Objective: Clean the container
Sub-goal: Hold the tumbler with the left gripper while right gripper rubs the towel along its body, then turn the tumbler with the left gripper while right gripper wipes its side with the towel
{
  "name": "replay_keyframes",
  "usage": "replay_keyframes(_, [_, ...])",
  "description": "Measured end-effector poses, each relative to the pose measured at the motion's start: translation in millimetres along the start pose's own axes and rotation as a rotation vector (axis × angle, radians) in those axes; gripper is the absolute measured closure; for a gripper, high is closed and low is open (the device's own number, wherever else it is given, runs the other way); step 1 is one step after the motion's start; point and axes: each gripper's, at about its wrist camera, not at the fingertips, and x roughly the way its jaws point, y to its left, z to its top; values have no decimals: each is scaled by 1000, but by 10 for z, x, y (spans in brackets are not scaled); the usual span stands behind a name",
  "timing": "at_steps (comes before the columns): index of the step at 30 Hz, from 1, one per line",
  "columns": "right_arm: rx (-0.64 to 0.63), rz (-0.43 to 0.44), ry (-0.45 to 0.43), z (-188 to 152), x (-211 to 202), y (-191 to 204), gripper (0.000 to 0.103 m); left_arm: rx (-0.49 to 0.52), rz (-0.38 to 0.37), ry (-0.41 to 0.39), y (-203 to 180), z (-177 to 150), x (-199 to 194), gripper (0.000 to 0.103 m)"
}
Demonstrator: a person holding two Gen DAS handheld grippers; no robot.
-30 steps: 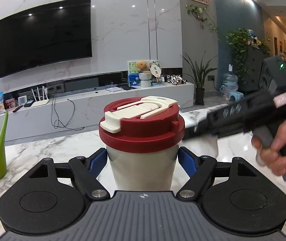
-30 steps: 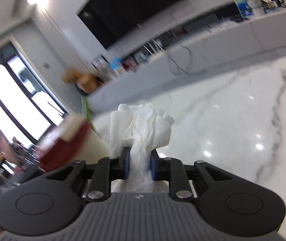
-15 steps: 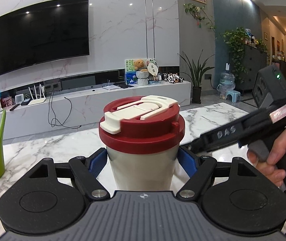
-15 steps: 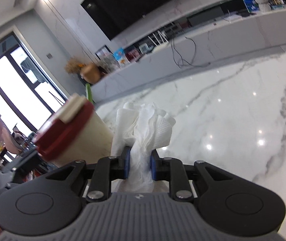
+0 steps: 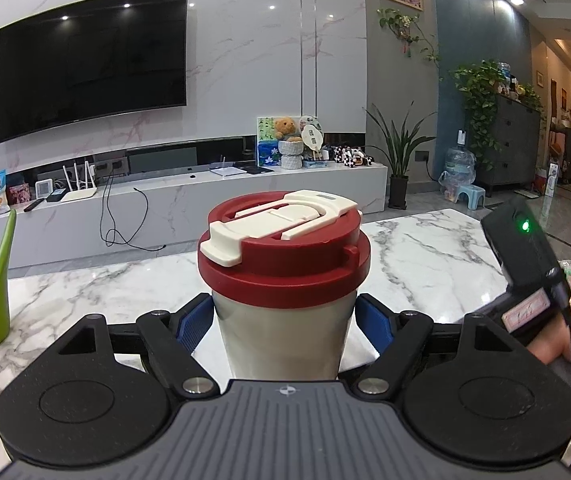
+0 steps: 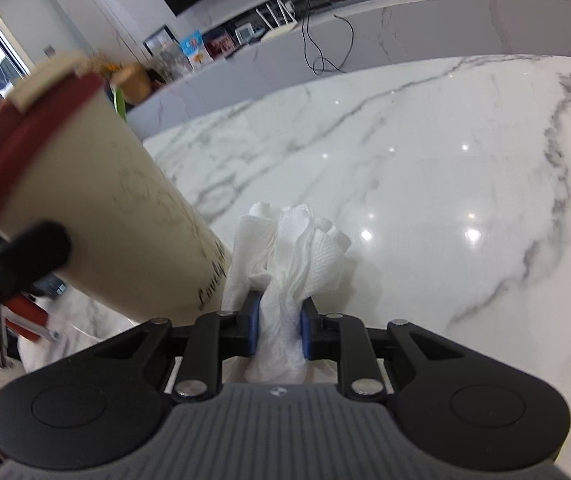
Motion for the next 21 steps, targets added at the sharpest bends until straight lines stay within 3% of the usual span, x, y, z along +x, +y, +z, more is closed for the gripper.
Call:
replay_keyframes(7, [-5, -13, 25, -49, 34, -23, 80, -38, 56, -20, -104, -40, -1, 24])
replay_keyframes(11, [-5, -15, 27, -30, 55, -18, 80, -99, 123, -48, -180, -54, -12, 22])
replay_keyframes(16, [-5, -16, 28, 14, 73, -13, 80, -97, 233, -73, -365, -5, 10, 21])
replay_keyframes(21, [-4, -15, 29, 31, 60, -54, 80, -120, 268, -74, -429, 43, 48, 24])
